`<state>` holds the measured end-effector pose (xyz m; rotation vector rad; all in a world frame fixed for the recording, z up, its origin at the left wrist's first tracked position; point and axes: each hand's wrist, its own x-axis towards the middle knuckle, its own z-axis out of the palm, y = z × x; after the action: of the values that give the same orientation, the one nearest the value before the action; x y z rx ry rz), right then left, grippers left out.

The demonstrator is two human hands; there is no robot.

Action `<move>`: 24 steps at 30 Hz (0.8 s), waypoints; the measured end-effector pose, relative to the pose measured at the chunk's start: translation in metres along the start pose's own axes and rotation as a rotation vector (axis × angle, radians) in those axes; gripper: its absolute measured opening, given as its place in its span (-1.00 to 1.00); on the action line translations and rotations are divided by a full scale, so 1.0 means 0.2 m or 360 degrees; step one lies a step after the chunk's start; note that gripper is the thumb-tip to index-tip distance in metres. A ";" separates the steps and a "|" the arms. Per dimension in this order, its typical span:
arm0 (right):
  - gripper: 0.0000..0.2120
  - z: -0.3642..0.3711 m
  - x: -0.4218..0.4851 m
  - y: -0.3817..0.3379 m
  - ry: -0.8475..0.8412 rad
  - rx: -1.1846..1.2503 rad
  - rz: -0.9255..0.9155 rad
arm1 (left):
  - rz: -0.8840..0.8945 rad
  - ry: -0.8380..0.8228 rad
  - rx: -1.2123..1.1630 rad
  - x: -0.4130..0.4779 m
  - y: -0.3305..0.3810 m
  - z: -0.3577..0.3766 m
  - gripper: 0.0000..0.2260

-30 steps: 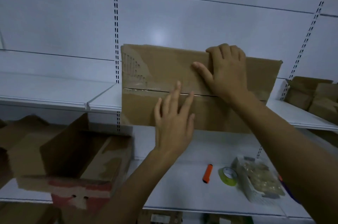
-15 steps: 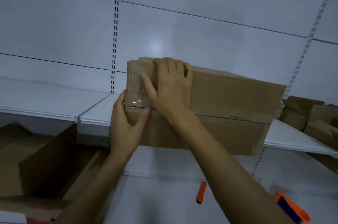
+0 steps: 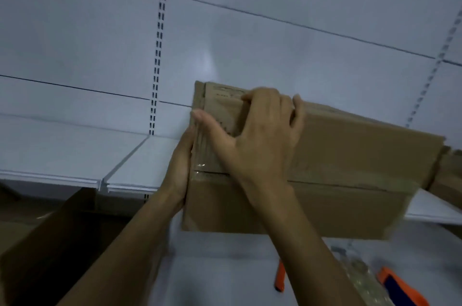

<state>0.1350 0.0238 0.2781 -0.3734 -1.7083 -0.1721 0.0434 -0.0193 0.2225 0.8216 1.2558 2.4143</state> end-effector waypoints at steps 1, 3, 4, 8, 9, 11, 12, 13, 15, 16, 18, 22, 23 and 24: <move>-0.37 0.02 0.00 -0.06 -0.0011 -0.0060 0.0051 | 0.0051 -0.0036 0.0091 0.02 -0.04 -0.02 -0.76; -0.54 0.07 -0.02 -0.15 0.0036 -0.0132 0.0049 | 0.0128 -0.0114 0.0352 0.04 -0.12 -0.09 -0.82; -0.63 0.10 -0.03 -0.17 0.0080 -0.0140 0.0044 | 0.0169 -0.0141 0.0401 0.02 -0.16 -0.13 -0.79; -0.74 0.14 -0.05 -0.19 0.0202 -0.0104 0.0060 | 0.0320 -0.0301 0.0336 -0.11 -0.14 -0.23 -0.65; -0.75 0.13 -0.05 -0.20 0.0215 -0.0110 0.0050 | 0.0409 -0.0361 0.0385 -0.13 -0.15 -0.25 -0.63; -0.77 0.11 -0.07 -0.22 0.0215 -0.0114 0.0021 | 0.0543 -0.0470 0.0422 -0.14 -0.16 -0.29 -0.54; -0.79 0.10 -0.08 -0.23 0.0215 -0.0112 0.0009 | 0.0555 -0.0507 0.0442 -0.14 -0.17 -0.30 -0.52; -0.80 0.09 -0.09 -0.23 0.0210 -0.0101 0.0005 | 0.0564 -0.0522 0.0458 -0.14 -0.16 -0.31 -0.51; -0.84 0.07 -0.11 -0.25 0.0186 -0.0076 0.0030 | 0.0557 -0.0529 0.0442 -0.15 -0.14 -0.32 -0.54; -0.84 0.06 -0.12 -0.26 0.0178 -0.0070 0.0054 | 0.0539 -0.0532 0.0376 -0.14 -0.13 -0.33 -0.58; -0.84 0.06 -0.12 -0.27 0.0172 -0.0051 0.0111 | 0.0445 -0.0508 0.0191 -0.08 -0.10 -0.36 -0.70; -0.84 0.08 -0.11 -0.29 0.0178 -0.0023 0.0124 | 0.0344 -0.0535 0.0295 0.11 -0.09 -0.41 -0.72; -0.84 0.09 -0.10 -0.29 0.0176 -0.0026 0.0122 | 0.0329 -0.0564 0.0361 0.16 -0.10 -0.42 -0.72; -0.85 0.09 -0.09 -0.29 0.0172 -0.0032 0.0122 | 0.0307 -0.0594 0.0412 0.20 -0.11 -0.44 -0.71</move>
<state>0.1006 -0.0265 0.2621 -0.4364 -1.5841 -0.1506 -0.0419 -0.0438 0.1783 1.4505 1.4013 2.1176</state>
